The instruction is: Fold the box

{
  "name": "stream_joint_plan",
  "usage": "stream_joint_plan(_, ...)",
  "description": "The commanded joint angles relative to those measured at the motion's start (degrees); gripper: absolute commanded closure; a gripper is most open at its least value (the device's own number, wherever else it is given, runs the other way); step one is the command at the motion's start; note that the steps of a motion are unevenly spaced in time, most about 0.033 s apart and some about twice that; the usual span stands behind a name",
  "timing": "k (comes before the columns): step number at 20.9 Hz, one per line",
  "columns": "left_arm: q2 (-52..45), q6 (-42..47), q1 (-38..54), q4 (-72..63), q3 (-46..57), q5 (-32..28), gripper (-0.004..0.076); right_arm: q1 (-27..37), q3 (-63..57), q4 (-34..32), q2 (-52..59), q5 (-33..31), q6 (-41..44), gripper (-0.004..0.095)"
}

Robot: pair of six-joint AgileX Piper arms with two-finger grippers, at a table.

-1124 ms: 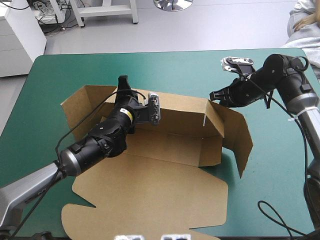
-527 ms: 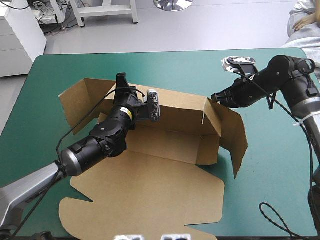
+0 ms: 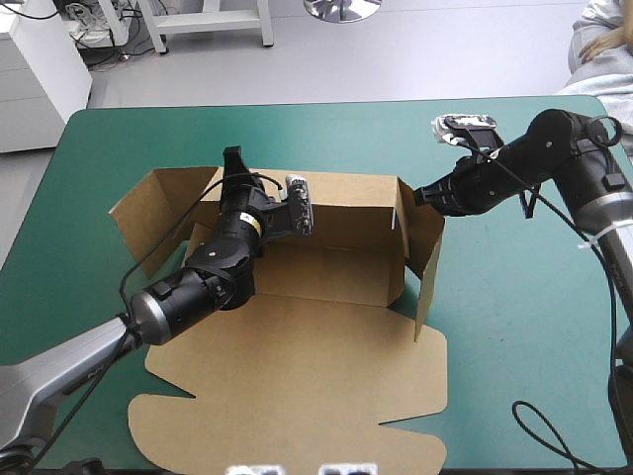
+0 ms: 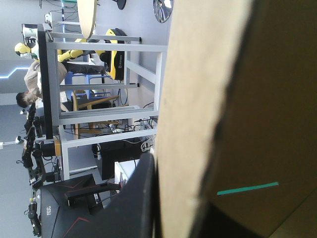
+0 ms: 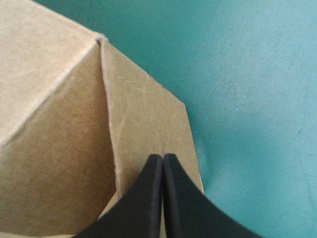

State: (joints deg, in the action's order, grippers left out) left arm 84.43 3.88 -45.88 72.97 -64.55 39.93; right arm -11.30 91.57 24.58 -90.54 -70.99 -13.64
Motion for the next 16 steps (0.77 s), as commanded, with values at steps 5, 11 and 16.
stream_joint_plan(5,-1.44,1.70,-0.06,2.49,-2.31,0.14,0.0730,0.02,-12.28,10.13,6.10,11.00,-11.77,0.0925)
stream_joint_plan(11,-1.44,1.19,-0.06,2.31,-4.18,-0.35,0.0730,0.02,-32.48,24.49,16.04,27.83,-30.79,0.0923)
stream_joint_plan(16,0.31,-0.24,-0.06,2.31,-4.18,-0.92,0.0730,0.02,-40.63,33.43,18.34,34.84,-43.64,0.0919)
